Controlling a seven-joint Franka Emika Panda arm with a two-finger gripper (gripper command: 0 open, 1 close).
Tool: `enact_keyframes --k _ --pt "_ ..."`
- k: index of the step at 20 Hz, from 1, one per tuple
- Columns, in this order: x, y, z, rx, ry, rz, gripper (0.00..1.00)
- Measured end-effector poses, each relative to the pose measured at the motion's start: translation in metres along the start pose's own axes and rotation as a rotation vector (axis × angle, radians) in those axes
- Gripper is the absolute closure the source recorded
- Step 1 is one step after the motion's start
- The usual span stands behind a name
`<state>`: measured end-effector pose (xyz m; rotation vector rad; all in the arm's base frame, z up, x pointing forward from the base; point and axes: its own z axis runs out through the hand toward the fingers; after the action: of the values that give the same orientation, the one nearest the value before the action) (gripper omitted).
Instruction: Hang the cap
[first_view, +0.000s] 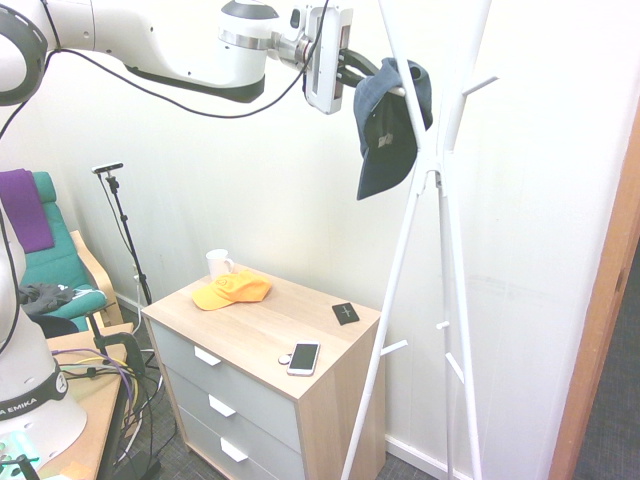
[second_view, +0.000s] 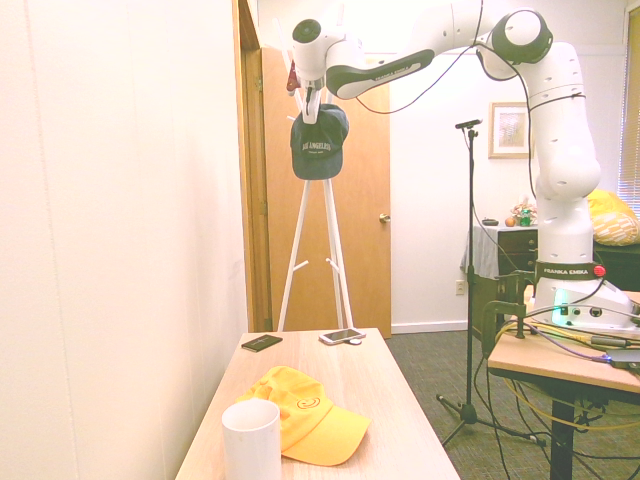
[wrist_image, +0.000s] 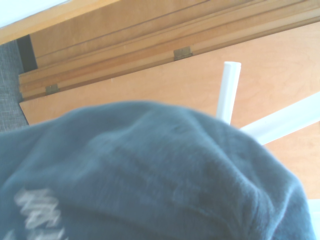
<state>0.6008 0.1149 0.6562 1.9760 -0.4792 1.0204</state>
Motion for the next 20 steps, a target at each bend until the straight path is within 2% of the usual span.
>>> enact_keyframes --k 20 --pt "-0.0095 0.0036 0.0035 -0.002 -0.022 0.03 0.0"
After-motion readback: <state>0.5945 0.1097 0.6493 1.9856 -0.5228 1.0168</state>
